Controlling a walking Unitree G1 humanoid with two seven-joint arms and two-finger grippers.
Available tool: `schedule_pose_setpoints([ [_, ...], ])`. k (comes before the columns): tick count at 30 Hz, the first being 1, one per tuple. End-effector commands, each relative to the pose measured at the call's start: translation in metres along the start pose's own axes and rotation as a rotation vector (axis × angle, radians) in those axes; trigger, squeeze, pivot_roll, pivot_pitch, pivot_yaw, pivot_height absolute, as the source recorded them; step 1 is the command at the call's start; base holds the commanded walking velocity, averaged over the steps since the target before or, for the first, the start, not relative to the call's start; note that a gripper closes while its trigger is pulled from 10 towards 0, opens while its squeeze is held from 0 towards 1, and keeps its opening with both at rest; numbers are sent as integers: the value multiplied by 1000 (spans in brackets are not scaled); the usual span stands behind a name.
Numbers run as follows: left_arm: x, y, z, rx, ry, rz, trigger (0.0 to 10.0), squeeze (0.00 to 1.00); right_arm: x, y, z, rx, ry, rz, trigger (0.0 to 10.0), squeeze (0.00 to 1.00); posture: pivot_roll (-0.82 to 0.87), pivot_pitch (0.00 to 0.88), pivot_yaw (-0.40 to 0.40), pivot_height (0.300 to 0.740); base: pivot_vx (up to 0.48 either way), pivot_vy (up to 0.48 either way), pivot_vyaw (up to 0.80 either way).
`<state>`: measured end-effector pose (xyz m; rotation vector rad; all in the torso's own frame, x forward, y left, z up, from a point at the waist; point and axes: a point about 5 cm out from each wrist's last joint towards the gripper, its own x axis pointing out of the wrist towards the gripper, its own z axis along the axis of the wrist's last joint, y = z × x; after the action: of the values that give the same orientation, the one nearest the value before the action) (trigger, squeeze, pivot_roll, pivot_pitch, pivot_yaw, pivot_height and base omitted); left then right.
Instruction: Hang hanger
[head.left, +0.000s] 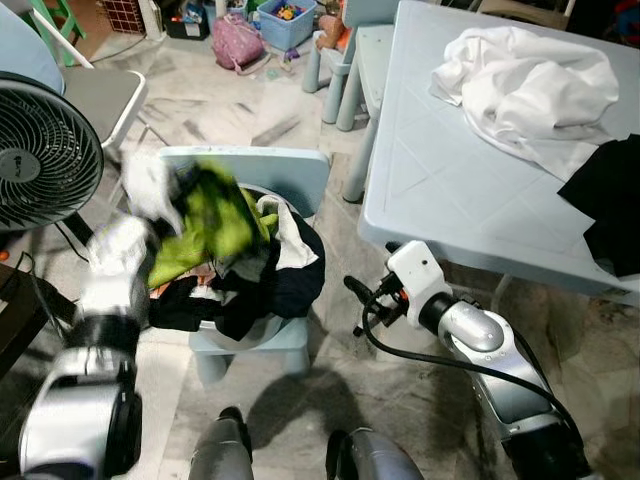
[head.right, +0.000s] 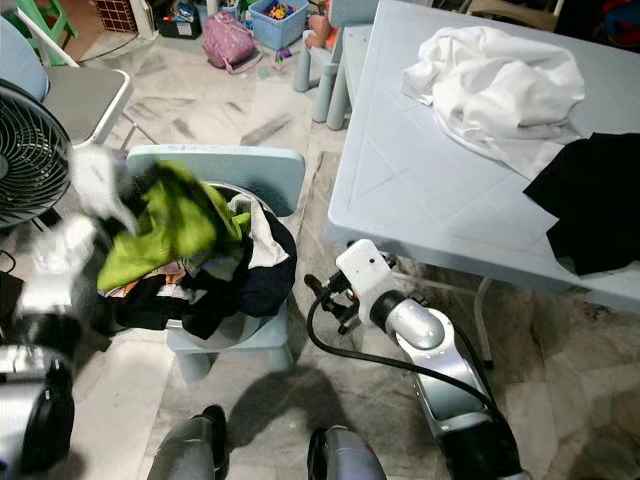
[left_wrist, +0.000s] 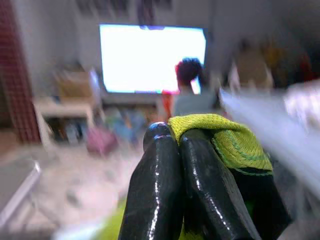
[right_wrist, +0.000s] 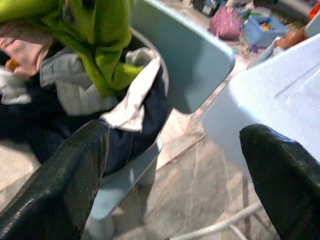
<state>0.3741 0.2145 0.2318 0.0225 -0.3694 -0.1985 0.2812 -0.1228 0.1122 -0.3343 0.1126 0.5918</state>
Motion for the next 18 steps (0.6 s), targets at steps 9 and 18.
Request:
schedule_pose_setpoints([
  [9, -89, 2, -102, -138, 523, 289, 0, 0, -2, -3, -7, -4, 7, -36, 10000, 0, -9, 112, -93, 740, 0, 0, 0],
  [18, -131, -1, -125, -213, 681, 435, 5922, 0, -3, -6, -8, -9, 10, -35, 10000, 0, -4, 112, -106, 740, 0, 0, 0],
])
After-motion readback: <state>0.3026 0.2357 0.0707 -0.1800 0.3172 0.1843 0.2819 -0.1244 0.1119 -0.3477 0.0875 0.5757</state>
